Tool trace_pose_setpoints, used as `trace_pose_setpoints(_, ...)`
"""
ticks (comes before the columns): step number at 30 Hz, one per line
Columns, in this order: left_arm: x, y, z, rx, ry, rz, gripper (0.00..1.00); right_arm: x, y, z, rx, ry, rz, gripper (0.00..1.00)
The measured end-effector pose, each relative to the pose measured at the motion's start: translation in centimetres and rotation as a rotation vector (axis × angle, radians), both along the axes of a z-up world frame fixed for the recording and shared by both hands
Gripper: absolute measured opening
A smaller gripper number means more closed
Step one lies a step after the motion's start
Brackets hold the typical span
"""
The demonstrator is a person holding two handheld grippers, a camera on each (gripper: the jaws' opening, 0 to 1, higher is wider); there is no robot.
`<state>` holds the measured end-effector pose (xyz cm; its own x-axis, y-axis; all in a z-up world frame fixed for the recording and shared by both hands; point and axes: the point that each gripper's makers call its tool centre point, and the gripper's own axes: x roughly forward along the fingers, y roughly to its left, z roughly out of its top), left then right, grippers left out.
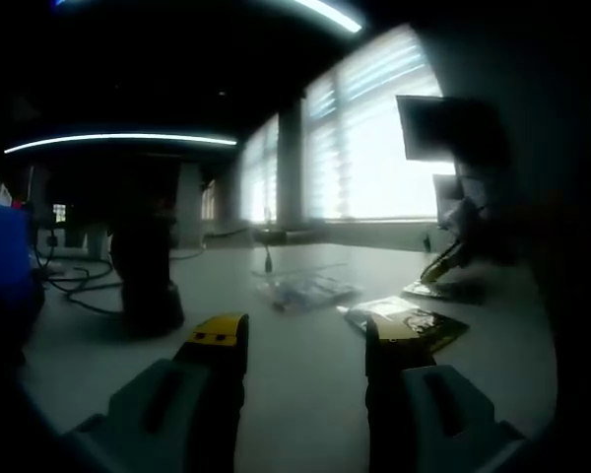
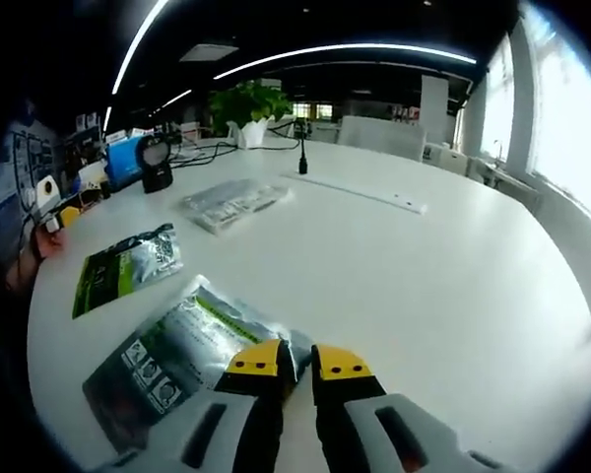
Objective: Clip sheet goods on table flip sheet goods clip sheet goods scan sheet goods put sheet goods back to table
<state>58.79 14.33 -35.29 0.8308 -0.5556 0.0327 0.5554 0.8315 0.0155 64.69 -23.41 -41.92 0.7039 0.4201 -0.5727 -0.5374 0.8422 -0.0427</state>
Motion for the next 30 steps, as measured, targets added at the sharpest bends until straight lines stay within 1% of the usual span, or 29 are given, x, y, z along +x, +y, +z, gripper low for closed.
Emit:
trace_pose_setpoints(4,0.0,0.0,0.0,0.001,0.001,0.000,0.40,0.2,0.1,0.1,-0.030,0.008,0.010,0.08)
trace_pose_setpoints(5,0.0,0.0,0.0,0.002,0.001,0.000,0.40,0.2,0.0,0.1,-0.050,0.002,0.013,0.12)
trace_pose_setpoints(6,0.0,0.0,0.0,0.002,0.001,0.001,0.40,0.3,0.2,0.3,-0.048,-0.003,0.025,0.17)
trace_pose_setpoints(8,0.0,0.0,-0.1,0.002,0.002,0.001,0.40,0.2,0.9,0.6,0.009,0.019,0.037,0.27)
trace_pose_setpoints(9,0.0,0.0,-0.1,0.003,0.002,0.001,0.40,0.3,0.9,0.7,0.017,0.020,0.037,0.27)
trace_pose_setpoints(10,0.0,0.0,-0.1,0.003,0.002,0.002,0.40,0.4,0.9,0.5,-0.006,0.020,0.037,0.26)
trace_pose_setpoints(11,0.0,0.0,-0.1,0.003,0.002,0.002,0.40,0.3,0.4,0.1,-0.051,0.027,0.038,0.23)
trace_pose_setpoints(12,0.0,0.0,-0.1,0.004,0.002,0.003,0.40,0.4,0.5,-0.1,-0.056,0.023,0.044,0.23)
trace_pose_setpoints(13,0.0,0.0,-0.1,0.003,0.002,0.003,0.40,0.4,0.6,0.1,-0.038,0.030,0.041,0.21)
trace_pose_setpoints(14,0.0,0.0,-0.1,0.003,0.002,0.003,0.40,0.2,0.7,-0.1,-0.018,0.058,0.031,0.19)
trace_pose_setpoints(15,0.0,0.0,-0.1,0.003,0.002,0.003,0.40,0.3,0.6,0.0,-0.019,0.052,0.034,0.18)
trace_pose_setpoints(19,-0.1,-0.1,0.0,0.002,0.000,0.001,0.40,0.5,0.3,-0.2,-0.019,0.056,0.012,0.16)
trace_pose_setpoints(23,-0.1,-0.1,0.0,0.001,-0.001,-0.001,0.40,0.8,-0.3,-0.3,-0.003,0.059,-0.021,0.11)
trace_pose_setpoints(27,-0.1,-0.1,0.1,-0.002,-0.001,-0.001,0.40,0.9,-0.5,-0.3,0.006,0.059,-0.026,0.09)
trace_pose_setpoints(30,-0.2,-0.1,0.1,-0.001,-0.001,-0.001,0.40,1.0,-0.5,-0.4,0.007,0.066,-0.016,0.06)
